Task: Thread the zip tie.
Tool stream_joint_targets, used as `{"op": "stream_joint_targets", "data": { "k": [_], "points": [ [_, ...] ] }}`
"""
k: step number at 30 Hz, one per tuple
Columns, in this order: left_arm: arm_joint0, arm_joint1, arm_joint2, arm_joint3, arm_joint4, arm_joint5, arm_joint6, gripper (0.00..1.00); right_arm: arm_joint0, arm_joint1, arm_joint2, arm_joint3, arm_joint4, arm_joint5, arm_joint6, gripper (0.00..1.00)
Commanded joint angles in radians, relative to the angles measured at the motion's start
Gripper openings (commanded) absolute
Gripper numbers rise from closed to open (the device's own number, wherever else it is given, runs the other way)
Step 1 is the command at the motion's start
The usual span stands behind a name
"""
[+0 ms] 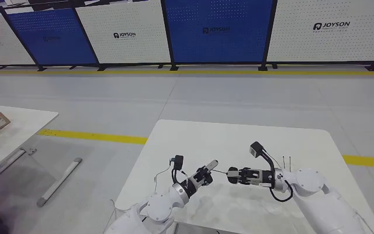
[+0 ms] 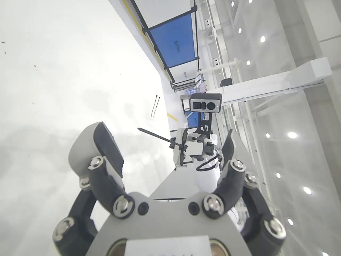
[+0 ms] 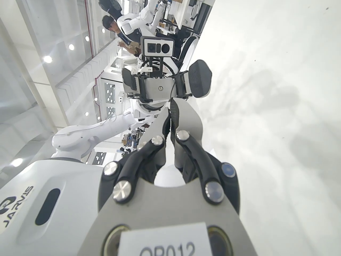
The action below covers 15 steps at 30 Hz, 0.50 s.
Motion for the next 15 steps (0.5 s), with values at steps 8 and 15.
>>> {"op": "stream_joint_targets", "data": {
  "k": [8, 15],
  "points": [
    [-0.001, -0.003, 0.004, 0.005, -0.006, 0.000, -0.012, 1.00, 0.000, 0.000, 0.000, 0.000, 0.000, 0.000, 0.000, 0.00],
    [0.002, -0.022, -0.004, 0.018, -0.140, -0.055, 0.035, 1.00, -0.020, -0.001, 0.001, -0.025, -0.015, 0.016, -0.033, 0.00]
  ]
}}
